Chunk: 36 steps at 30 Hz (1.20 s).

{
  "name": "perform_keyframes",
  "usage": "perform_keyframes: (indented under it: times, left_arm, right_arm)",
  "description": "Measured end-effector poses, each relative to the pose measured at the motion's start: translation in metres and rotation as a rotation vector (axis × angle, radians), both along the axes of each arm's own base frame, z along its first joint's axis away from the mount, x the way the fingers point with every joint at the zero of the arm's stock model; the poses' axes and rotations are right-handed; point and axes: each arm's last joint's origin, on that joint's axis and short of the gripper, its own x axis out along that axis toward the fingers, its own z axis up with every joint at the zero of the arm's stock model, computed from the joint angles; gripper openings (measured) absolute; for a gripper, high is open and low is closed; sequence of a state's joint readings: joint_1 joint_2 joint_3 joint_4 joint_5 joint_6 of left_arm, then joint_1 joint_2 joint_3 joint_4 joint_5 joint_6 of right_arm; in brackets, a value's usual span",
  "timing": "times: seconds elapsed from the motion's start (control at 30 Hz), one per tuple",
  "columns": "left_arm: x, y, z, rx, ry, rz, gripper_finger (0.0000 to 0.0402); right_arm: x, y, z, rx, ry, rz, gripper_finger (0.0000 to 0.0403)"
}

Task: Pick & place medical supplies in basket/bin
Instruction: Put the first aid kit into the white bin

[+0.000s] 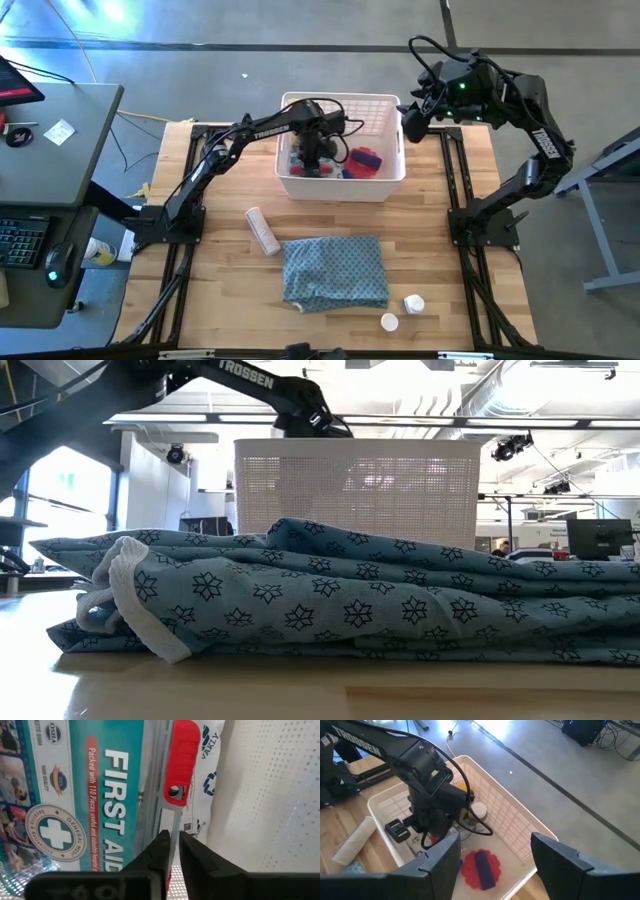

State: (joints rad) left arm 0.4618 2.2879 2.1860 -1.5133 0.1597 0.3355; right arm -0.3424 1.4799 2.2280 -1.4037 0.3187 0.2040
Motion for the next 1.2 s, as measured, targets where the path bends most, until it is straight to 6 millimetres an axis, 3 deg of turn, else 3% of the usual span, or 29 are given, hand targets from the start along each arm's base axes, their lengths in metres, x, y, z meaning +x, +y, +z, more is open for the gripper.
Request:
perform_keyframes:
  times: [0.33,0.6,0.77,1.2]
  left_arm:
    - [-0.006,-0.003,0.004,-0.024,0.057,0.081,0.0149]
    - [-0.002,-0.001,0.028,0.001,-0.021,0.15,0.0186]
    - [-0.001,0.0,0.037,0.015,-0.059,0.157,0.019]
    - [0.004,-0.01,0.037,0.036,-0.054,0.13,0.0159]
  right_arm:
    - [0.0,0.001,-0.001,0.015,0.002,0.024,0.0232]
    - [0.0,0.001,-0.001,0.026,0.008,0.035,0.0232]
    - [-0.001,0.002,-0.003,0.054,0.021,0.06,0.0232]
    - [-0.003,0.004,-0.006,0.087,0.052,0.071,0.0232]
